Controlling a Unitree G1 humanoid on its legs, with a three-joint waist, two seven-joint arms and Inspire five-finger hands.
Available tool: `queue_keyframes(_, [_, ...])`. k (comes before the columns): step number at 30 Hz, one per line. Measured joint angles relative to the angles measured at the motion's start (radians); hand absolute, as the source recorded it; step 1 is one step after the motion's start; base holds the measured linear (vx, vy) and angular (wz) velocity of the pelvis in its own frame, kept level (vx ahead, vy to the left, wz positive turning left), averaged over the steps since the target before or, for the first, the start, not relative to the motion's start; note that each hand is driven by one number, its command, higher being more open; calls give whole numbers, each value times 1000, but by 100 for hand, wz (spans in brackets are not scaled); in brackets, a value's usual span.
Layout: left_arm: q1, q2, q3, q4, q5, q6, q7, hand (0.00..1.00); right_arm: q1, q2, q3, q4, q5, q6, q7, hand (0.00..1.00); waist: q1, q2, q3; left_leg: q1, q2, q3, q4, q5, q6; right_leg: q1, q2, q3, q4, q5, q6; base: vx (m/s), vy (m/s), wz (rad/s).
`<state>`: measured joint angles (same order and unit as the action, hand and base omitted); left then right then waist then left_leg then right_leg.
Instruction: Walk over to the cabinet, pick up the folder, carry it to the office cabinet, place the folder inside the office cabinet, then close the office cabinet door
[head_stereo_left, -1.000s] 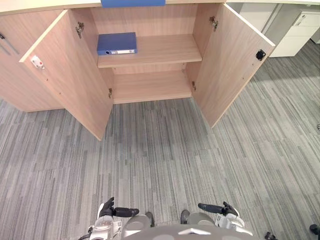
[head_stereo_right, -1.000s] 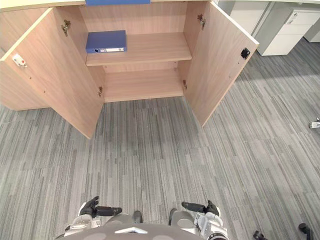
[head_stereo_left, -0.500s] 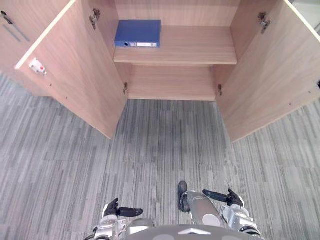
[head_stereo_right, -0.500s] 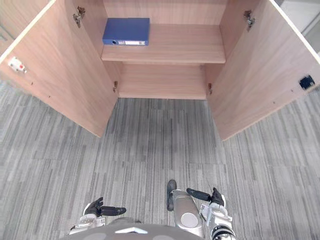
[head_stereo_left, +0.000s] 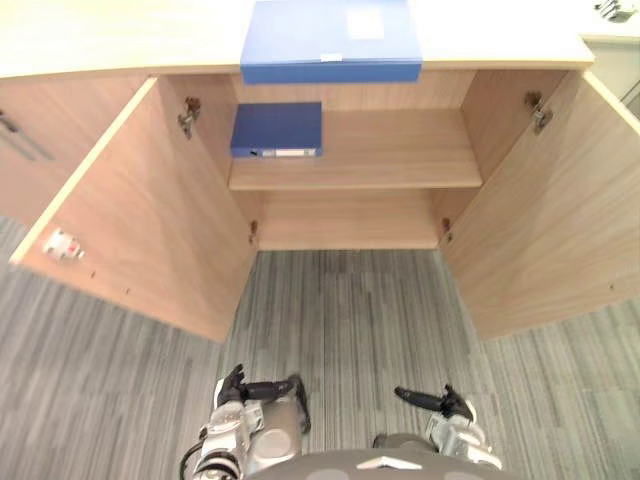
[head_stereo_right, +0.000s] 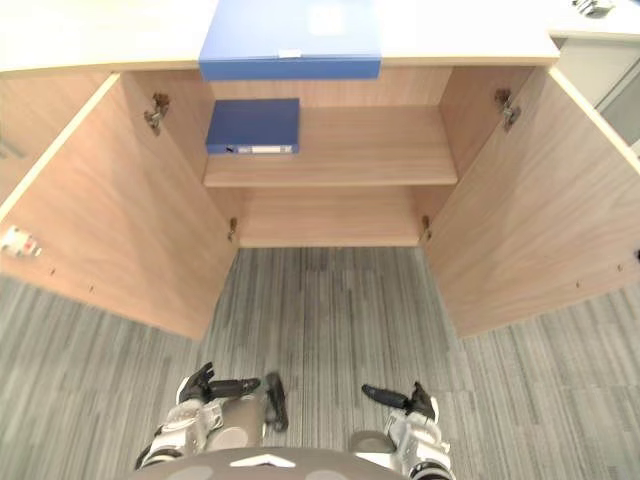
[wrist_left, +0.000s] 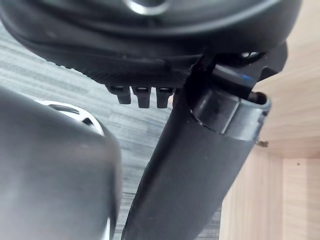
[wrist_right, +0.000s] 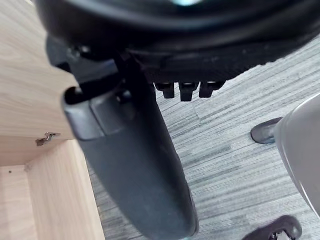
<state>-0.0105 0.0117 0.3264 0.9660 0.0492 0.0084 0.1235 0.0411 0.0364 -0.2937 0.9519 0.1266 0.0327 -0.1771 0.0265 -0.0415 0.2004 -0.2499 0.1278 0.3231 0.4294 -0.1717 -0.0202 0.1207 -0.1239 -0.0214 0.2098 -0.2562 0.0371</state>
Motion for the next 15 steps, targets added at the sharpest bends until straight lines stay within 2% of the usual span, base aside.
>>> queue_keyframes(2, [6,8,4,11,0,2,0,100,2,15,0,-3,-5,0,2,100,23,-14,-9,60,4,66,14,-41,17,-40,-22,25,133,2,4,405,276,-91])
queue_keyframes(3, [12,10,-2,21,1,3,1,100,-6,18,6,-8,-7,0,5,100,22,-10,-9,115,4,98,0,-60,35,-103,-38,32,289,21,43,368,313,-86])
queue_keyframes(4, [19,10,-10,22,1,2,0,100,-12,21,11,-18,-7,0,11,100,19,-7,-9,152,4,112,-14,-74,38,-161,-45,42,425,28,76,353,321,-81])
queue_keyframes(5, [21,13,-19,28,1,2,0,100,-15,27,12,-29,-8,-1,18,100,16,-4,-9,184,3,125,-27,-81,39,-217,-44,43,537,16,92,384,293,-58])
queue_keyframes(6, [21,18,-33,40,0,3,0,100,-20,30,15,-41,-10,-5,21,100,11,0,-8,226,0,134,-54,-88,36,-281,-44,18,633,3,86,316,170,-36])
queue_keyframes(7, [24,19,-35,42,0,4,0,100,-27,30,20,-44,-9,-9,21,100,5,0,-9,261,-4,135,-81,-91,34,-313,-45,-8,661,-9,66,377,109,-20])
queue_keyframes(9, [25,19,-35,52,-1,6,1,100,-28,28,28,-45,-9,-18,21,100,-2,0,-10,338,-9,136,-151,-88,29,-363,-43,-74,613,-40,30,305,-28,2])
queue_keyframes(11, [23,18,-38,64,-1,6,2,100,-29,16,41,-45,-9,-19,27,100,-11,7,-11,385,-7,129,-196,-83,11,-406,-32,-112,486,-37,28,322,-117,14])
queue_keyframes(12, [22,18,-48,72,-1,6,2,100,-30,11,41,-44,-9,-21,29,100,-15,12,-14,396,-3,119,-215,-82,-10,-427,-19,-110,397,-23,26,346,-163,30])
queue_keyframes(13, [24,21,-53,83,0,6,1,100,-30,6,40,-40,-9,-20,31,100,-22,13,-15,407,-7,100,-230,-79,-34,-433,-7,-99,291,19,21,384,-204,62])
queue_keyframes(14, [25,30,-66,97,0,6,0,100,-29,-3,36,-29,-9,-10,35,100,-38,4,-20,426,-19,61,-250,-76,-54,-421,2,-78,229,165,-1,437,-222,72])
queue_keyframes(15, [20,8,-65,108,0,10,0,100,-31,-37,22,0,-10,-7,36,100,-32,46,-24,442,8,22,-266,-64,-61,-405,14,-108,258,138,-18,439,-234,65])
